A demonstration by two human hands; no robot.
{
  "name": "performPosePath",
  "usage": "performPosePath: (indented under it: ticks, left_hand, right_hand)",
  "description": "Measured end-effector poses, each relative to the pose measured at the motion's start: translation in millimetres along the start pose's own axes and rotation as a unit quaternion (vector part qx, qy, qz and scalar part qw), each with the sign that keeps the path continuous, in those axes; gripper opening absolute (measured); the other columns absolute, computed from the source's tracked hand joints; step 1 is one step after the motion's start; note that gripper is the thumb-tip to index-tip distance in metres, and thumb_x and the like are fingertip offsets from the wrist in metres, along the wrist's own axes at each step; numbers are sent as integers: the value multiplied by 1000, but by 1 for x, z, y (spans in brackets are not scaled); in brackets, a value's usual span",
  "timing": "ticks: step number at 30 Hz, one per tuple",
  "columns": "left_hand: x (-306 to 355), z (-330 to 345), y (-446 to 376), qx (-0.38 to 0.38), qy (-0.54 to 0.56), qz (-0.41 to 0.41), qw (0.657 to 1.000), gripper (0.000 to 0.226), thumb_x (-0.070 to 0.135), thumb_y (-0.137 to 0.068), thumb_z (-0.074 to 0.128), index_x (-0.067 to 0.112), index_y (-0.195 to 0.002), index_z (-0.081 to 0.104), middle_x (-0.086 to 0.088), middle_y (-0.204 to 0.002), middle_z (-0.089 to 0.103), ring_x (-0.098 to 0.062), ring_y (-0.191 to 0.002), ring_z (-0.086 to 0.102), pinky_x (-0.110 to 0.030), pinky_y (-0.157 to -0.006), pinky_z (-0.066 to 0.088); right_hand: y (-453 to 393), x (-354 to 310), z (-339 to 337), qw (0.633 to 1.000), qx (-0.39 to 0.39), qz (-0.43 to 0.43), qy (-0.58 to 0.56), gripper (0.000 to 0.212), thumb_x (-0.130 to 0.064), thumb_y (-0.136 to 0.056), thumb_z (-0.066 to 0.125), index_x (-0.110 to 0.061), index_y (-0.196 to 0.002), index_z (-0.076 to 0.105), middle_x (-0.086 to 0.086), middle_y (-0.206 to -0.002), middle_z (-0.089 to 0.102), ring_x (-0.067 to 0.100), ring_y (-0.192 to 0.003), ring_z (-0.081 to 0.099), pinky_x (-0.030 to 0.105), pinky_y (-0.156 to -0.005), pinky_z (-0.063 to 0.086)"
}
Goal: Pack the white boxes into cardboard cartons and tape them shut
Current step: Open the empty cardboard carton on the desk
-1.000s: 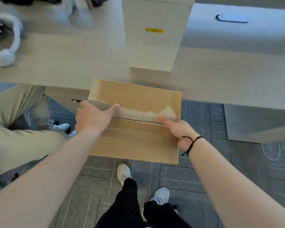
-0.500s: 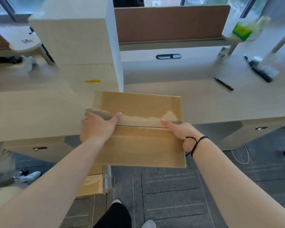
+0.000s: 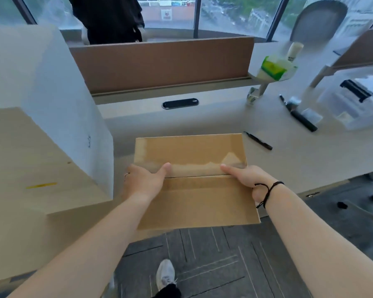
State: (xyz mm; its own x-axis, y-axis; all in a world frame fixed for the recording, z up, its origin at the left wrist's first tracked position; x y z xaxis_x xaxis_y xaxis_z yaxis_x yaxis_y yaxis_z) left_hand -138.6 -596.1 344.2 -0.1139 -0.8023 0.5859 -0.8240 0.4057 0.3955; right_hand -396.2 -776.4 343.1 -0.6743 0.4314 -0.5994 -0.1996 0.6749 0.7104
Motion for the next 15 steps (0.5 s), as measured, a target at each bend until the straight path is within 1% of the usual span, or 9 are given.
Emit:
performPosePath:
  ticks: [1,2,3,5,6,9,12,13,15]
  left_hand:
    - [12,5,-11,-3,3,0,1000,111,84,-70,63,5,-142,33,-14,-143,50,-36,-131,49,-47,-100,45]
    - [23,9,-21,-4,7,0,1000,109,83,-71,63,5,-141,33,-14,-143,50,-35,-132,49,-46,-100,44]
    - [34,13,-31,-3,9,-2,1000,107,81,-73,64,4,-141,34,-15,-143,50,-35,-132,48,-45,-100,44]
    - [52,20,-45,0,5,-11,1000,104,78,-74,66,4,-140,34,-15,-142,50,-35,-132,49,-44,-99,44]
    - [60,25,-51,3,3,-17,1000,104,78,-74,66,4,-140,33,-15,-142,50,-35,-132,49,-44,-99,44]
    - [80,41,-71,11,12,-40,999,105,77,-74,67,4,-139,32,-16,-142,50,-35,-131,49,-44,-100,44]
    - [96,55,-89,27,23,-63,997,106,77,-72,69,4,-139,32,-17,-142,49,-35,-132,48,-46,-103,45]
    - [101,58,-93,32,24,-70,997,107,77,-71,69,4,-139,32,-18,-142,48,-36,-132,48,-46,-104,45]
    - [109,66,-96,41,26,-86,995,108,77,-71,70,3,-140,32,-18,-143,49,-36,-132,48,-47,-104,45]
  right_hand:
    - [-11,-10,-6,1000,-2,-1,2,115,-78,-31,82,-13,-124,62,8,-115,69,31,-103,67,48,-95,55]
    - [-22,-21,-12,1000,-3,2,2,118,-78,-28,81,-13,-125,61,8,-116,69,32,-104,67,49,-96,55]
    - [-34,-30,-17,1000,-4,6,-3,117,-78,-30,83,-13,-126,61,8,-116,68,32,-105,66,49,-97,54]
    - [-54,-47,-26,1000,-6,12,-1,105,-73,-42,86,-13,-125,61,9,-115,69,32,-105,67,50,-97,54]
    - [-65,-54,-31,1000,-10,13,-3,103,-72,-42,88,-14,-123,62,9,-114,70,32,-103,68,50,-95,55]
    - [-101,-70,-45,999,-24,20,-3,112,-74,-23,87,-16,-117,65,8,-109,73,32,-98,71,51,-91,57]
    - [-145,-83,-55,999,-47,18,7,129,-79,-5,85,-16,-116,66,7,-110,73,32,-99,71,51,-92,57]
    - [-157,-87,-57,998,-56,18,8,131,-79,-3,84,-16,-117,66,7,-110,73,32,-100,71,50,-92,57]
    - [-174,-94,-62,997,-72,19,14,133,-79,-5,85,-15,-120,65,7,-111,73,32,-101,70,50,-92,57]
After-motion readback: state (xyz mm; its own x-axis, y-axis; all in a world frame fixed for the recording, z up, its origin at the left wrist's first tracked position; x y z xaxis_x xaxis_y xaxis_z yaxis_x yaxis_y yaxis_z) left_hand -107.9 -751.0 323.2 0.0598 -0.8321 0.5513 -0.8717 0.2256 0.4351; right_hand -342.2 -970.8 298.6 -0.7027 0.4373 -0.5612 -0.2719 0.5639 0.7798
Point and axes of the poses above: each hand's wrist, its own y-axis away from the middle knuckle, its own z-axis out of the palm, x = y × z, the point moved 7 cm from there along -y, towards the middle knuckle
